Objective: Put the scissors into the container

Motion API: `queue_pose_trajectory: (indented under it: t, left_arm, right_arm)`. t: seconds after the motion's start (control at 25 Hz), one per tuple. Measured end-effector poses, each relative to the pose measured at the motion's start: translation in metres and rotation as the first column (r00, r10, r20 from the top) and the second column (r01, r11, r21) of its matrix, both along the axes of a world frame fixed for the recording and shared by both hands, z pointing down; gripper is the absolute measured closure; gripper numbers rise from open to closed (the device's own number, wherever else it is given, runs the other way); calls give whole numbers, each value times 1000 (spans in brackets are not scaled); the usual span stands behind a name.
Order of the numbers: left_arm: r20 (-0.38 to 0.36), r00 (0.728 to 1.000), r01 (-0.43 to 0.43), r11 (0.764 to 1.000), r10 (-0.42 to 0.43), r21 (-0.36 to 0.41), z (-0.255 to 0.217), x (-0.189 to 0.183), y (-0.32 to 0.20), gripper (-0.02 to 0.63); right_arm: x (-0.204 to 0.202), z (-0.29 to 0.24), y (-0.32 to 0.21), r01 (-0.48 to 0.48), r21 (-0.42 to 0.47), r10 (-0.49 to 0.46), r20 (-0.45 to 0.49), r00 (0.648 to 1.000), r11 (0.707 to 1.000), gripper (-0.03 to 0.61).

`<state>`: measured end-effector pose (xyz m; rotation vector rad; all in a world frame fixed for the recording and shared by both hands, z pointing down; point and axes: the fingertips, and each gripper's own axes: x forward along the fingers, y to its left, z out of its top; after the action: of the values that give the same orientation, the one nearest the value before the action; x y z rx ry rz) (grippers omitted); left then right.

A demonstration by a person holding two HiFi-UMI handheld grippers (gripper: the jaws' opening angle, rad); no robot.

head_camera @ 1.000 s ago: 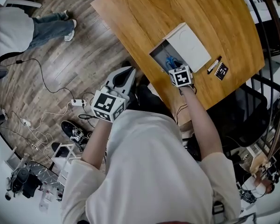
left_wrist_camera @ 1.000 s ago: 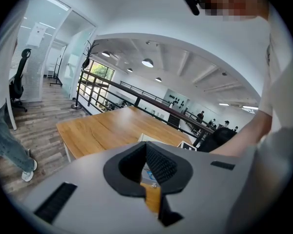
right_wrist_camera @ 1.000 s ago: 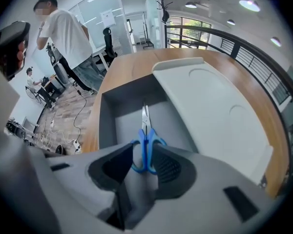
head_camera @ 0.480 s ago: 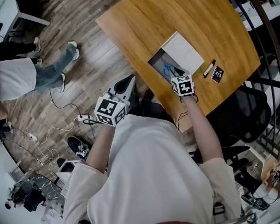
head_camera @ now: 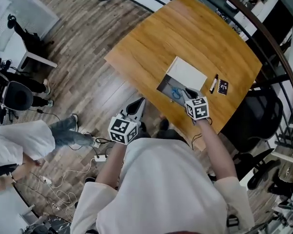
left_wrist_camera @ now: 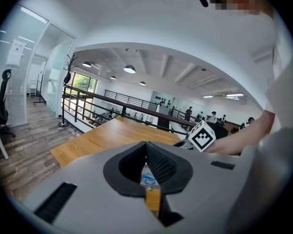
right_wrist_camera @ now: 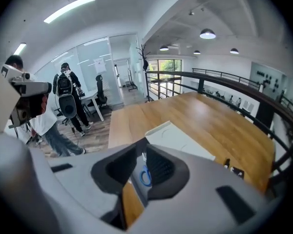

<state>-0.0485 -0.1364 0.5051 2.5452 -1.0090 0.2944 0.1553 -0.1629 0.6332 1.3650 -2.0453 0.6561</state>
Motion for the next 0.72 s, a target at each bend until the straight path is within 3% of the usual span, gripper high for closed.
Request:
queue_pose_trajectory:
  t: [0.44,0.72]
  left_arm:
    - [-30,979,-199,979,200,41,-35,-23,-1,620]
    - [-53,945,-322,946,324,45,-49,-24,0,620]
  right_arm:
    - [-11,-80,38,-216,139,217,8,976,966,555]
    - [-17,-135,69,-374,230,354,124,927,899,575]
